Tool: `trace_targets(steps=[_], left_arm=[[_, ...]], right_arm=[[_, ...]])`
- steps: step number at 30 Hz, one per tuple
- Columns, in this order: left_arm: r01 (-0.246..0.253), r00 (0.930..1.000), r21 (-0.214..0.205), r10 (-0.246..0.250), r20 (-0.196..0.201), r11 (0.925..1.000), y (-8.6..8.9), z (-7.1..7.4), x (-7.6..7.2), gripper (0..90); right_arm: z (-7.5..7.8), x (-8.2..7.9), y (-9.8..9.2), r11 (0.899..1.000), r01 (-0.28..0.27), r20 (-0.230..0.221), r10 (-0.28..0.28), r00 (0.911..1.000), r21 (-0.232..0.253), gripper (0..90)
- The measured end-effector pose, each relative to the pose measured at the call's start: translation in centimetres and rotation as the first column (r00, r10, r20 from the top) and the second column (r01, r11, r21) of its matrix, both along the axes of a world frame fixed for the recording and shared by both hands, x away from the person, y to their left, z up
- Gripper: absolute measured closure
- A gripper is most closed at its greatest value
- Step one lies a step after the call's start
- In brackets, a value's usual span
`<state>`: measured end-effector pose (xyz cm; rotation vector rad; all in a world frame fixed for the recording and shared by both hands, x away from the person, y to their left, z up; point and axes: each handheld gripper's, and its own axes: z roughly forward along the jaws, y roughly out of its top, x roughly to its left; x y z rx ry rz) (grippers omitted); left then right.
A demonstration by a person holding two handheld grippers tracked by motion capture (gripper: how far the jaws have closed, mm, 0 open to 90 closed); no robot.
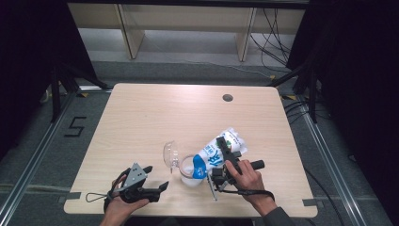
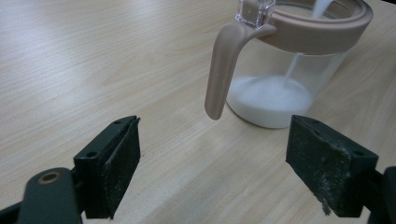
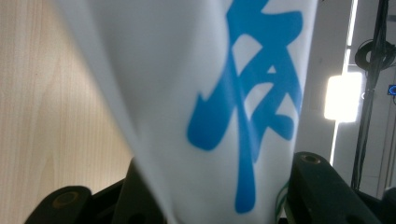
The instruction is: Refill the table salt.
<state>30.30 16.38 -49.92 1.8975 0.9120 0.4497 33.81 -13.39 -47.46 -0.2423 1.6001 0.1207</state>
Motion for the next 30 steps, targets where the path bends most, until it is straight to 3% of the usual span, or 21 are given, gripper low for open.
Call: trace_targets(steps=[3,5,8,12,15,25,26,27,28,29,30], left_arm=[[0.003,1.0,-0.003,-0.003,0.0,1.0,-0.01,-0.01,0.05,17.4],[0.005,1.0,-0.004,-0.005,0.0,1.0,-0.03,-0.03,0.08,17.4],[0.001,1.0,-0.013,-0.001,-0.007,0.9999,-0.09,-0.06,0.04,17.4],[0.005,1.0,-0.001,-0.005,0.0,1.0,0.01,-0.04,0.1,17.4],[0.0,1.0,-0.019,0.0,-0.008,0.9998,-0.15,-0.1,0.05,17.4],[0.002,1.0,-0.012,-0.002,-0.008,0.9999,-0.08,-0.09,0.08,17.4],[-0.001,1.0,-0.019,0.001,-0.007,0.9998,-0.13,-0.1,0.07,17.4],[0.005,1.0,-0.001,-0.005,0.0,1.0,0.0,-0.04,0.1,17.4],[0.005,1.0,-0.003,-0.005,0.0,1.0,-0.01,-0.04,0.1,17.4],[0.004,1.0,-0.004,-0.004,-0.001,1.0,-0.03,-0.04,0.09,17.5],[0.005,1.0,-0.007,-0.005,-0.003,1.0,-0.05,-0.05,0.08,17.7]], right_arm=[[-0.17,0.09,-0.05,1.0,-0.01,0.009,0.01,0.9999,0.016,62.7],[-0.02,0.21,-0.04,1.0,-0.031,0.022,0.031,0.9993,-0.004,62.9],[-0.15,0.0,-0.1,1.0,-0.002,0.005,0.001,1.0,0.024,62.9],[0.1,0.01,-0.03,1.0,-0.015,0.016,0.015,0.9998,-0.01,63.0],[-0.04,-0.03,-0.07,1.0,-0.007,0.005,0.007,1.0,0.002,63.2],[-0.04,-0.02,-0.06,1.0,-0.011,0.005,0.011,0.9999,0.003,63.7],[0.1,-0.02,-0.02,1.0,-0.016,0.011,0.016,0.9998,-0.015,63.7],[0.45,0.05,0.1,0.997,-0.035,0.029,0.037,0.9989,-0.062,63.8],[0.48,0.06,0.11,0.997,-0.04,0.034,0.043,0.9985,-0.067,63.9],[0.02,-0.03,-0.05,1.0,-0.022,0.016,0.022,0.9996,-0.007,63.9],[-0.01,-0.09,-0.05,1.0,-0.011,0.009,0.011,0.9999,-0.001,64.0]])
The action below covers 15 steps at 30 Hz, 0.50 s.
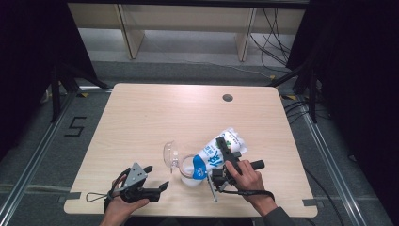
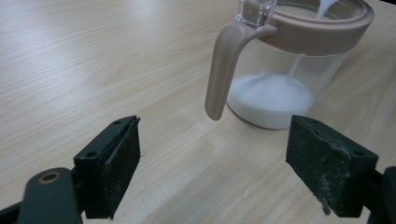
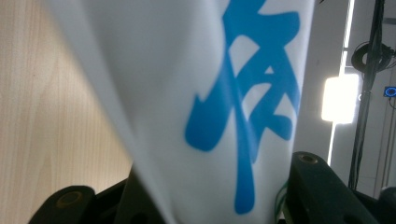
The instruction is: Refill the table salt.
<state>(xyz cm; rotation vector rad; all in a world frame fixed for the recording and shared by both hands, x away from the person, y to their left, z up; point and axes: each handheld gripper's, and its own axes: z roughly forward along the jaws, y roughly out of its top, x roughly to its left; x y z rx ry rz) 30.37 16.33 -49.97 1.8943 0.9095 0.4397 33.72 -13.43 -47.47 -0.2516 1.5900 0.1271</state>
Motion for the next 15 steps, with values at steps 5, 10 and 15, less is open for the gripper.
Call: trace_targets(steps=[5,10,15], left_arm=[[-0.004,1.0,-0.005,0.004,-0.003,1.0,-0.04,-0.02,-0.02,18.0],[-0.001,1.0,0.001,0.001,-0.001,1.0,-0.01,-0.01,0.01,17.9],[-0.003,1.0,-0.004,0.003,-0.004,1.0,-0.04,-0.02,-0.02,17.9]], right_arm=[[0.07,0.02,0.0,1.0,-0.003,0.003,0.003,1.0,-0.007,64.3],[0.14,0.03,0.05,1.0,-0.004,0.004,0.004,1.0,-0.009,64.7],[0.03,0.0,0.02,1.0,0.003,-0.001,-0.003,1.0,0.008,65.2]])
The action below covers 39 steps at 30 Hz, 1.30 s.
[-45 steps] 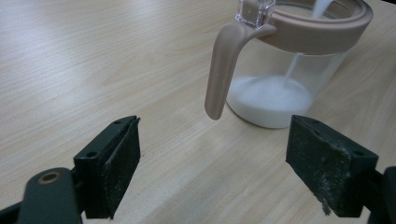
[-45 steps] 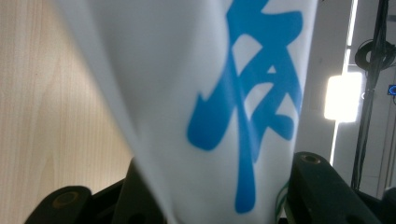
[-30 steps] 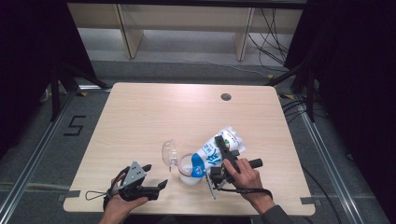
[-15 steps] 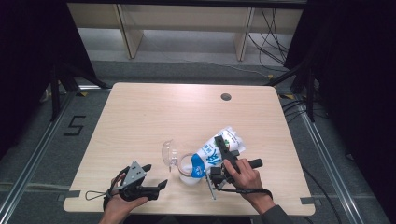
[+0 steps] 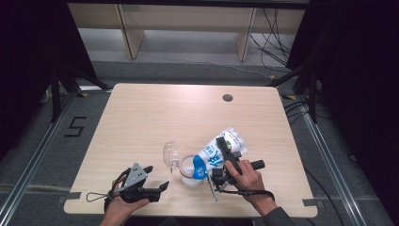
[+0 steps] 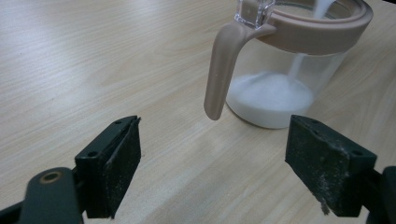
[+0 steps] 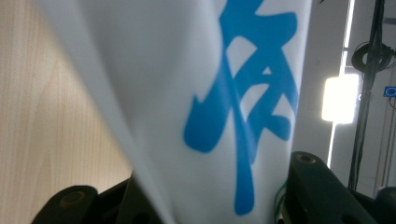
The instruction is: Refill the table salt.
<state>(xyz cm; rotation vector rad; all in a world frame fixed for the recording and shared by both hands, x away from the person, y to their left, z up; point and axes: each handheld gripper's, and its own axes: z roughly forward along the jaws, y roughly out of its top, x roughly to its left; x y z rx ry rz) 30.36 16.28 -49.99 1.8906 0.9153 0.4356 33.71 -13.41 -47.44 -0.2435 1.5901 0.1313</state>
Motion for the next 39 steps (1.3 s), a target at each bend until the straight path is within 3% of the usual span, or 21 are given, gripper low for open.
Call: trace_targets(steps=[13,16,26,27,28,31,39], left_arm=[[0.0,1.0,-0.001,0.0,0.0,1.0,-0.01,0.0,0.0,17.9],[0.0,1.0,0.0,0.0,0.0,1.0,0.0,0.0,0.01,17.9],[0.0,1.0,0.001,0.0,0.001,1.0,-0.01,-0.01,0.02,17.9],[0.001,1.0,0.001,-0.001,0.0,1.0,0.0,0.0,0.02,17.9],[0.0,1.0,0.001,0.0,0.001,1.0,0.0,0.0,0.02,17.9],[-0.001,1.0,-0.007,0.001,0.001,1.0,-0.06,-0.02,0.0,17.9],[0.0,1.0,0.001,0.0,0.001,1.0,0.0,0.0,0.02,17.9]], right_arm=[[0.13,0.05,0.03,1.0,-0.01,-0.005,0.009,0.9999,-0.016,66.2],[0.42,0.12,0.1,0.998,-0.026,0.01,0.027,0.9996,-0.055,66.4],[0.4,0.17,0.07,0.999,-0.03,0.004,0.03,0.9995,-0.044,66.6],[-0.02,0.06,-0.05,1.0,-0.006,-0.018,0.006,0.9998,0.014,66.5],[-0.08,0.03,-0.07,1.0,0.0,-0.021,0.001,0.9998,0.021,66.6],[0.4,0.15,0.07,0.999,-0.029,0.001,0.029,0.9996,-0.041,66.6],[0.43,0.17,0.07,0.998,-0.035,0.005,0.035,0.9994,-0.044,66.8]])
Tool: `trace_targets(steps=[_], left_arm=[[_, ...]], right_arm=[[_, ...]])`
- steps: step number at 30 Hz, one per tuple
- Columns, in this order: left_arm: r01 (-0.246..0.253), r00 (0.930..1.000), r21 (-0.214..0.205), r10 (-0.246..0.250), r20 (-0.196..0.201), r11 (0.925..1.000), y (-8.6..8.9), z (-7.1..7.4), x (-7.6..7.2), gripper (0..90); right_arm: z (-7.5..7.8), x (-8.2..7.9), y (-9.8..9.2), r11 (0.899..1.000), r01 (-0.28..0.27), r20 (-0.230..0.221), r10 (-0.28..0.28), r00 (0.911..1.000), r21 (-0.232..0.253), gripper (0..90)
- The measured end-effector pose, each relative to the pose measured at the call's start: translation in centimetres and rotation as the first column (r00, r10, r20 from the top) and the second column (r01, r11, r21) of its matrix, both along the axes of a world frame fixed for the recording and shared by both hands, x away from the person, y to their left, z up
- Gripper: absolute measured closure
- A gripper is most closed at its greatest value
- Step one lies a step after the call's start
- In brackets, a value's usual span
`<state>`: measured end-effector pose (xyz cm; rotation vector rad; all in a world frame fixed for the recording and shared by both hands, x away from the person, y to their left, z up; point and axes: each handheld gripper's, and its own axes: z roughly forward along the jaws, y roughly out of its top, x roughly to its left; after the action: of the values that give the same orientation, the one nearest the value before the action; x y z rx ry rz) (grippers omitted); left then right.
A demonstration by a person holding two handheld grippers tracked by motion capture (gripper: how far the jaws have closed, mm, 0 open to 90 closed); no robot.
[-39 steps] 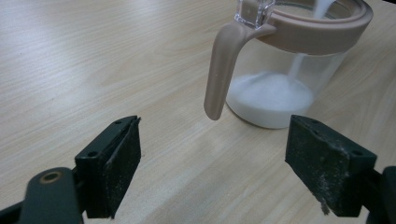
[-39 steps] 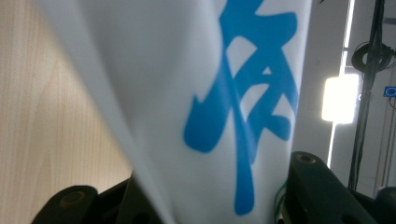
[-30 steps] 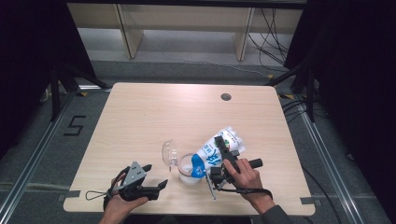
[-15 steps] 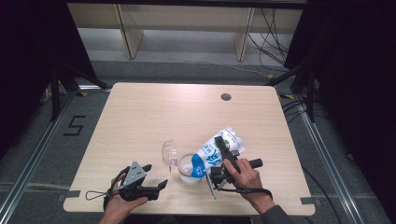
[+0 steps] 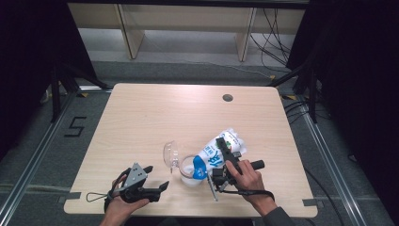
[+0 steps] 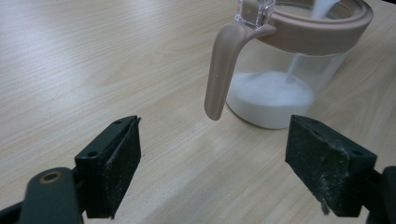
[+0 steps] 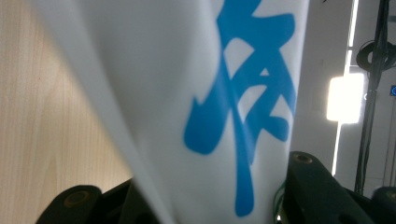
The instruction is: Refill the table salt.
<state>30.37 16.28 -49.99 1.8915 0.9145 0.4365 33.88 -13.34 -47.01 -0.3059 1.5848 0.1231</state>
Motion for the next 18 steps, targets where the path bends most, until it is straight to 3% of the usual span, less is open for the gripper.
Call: trace_targets(steps=[8,9,11,17,18], left_arm=[[0.007,0.9999,0.009,-0.007,0.009,0.9999,0.04,0.04,0.02,17.9],[-0.003,1.0,-0.009,0.003,0.0,1.0,-0.08,-0.02,-0.02,17.9],[0.004,1.0,0.007,-0.004,0.007,1.0,0.04,0.04,0.02,17.9],[-0.002,1.0,-0.008,0.002,0.0,1.0,-0.06,-0.01,-0.02,17.8],[0.004,1.0,0.006,-0.004,0.006,1.0,0.04,0.03,0.01,17.8]], right_arm=[[-0.02,-0.02,0.0,1.0,0.003,-0.003,-0.003,1.0,-0.001,67.1],[-0.17,-0.04,-0.03,1.0,0.012,-0.013,-0.011,0.9998,0.017,67.1],[-0.45,-0.18,-0.12,0.998,0.032,-0.024,-0.031,0.9992,0.054,67.1],[-0.39,-0.24,-0.12,0.998,0.039,-0.025,-0.037,0.999,0.051,67.4],[-0.36,-0.26,-0.11,0.998,0.043,-0.027,-0.042,0.9988,0.049,67.3]])
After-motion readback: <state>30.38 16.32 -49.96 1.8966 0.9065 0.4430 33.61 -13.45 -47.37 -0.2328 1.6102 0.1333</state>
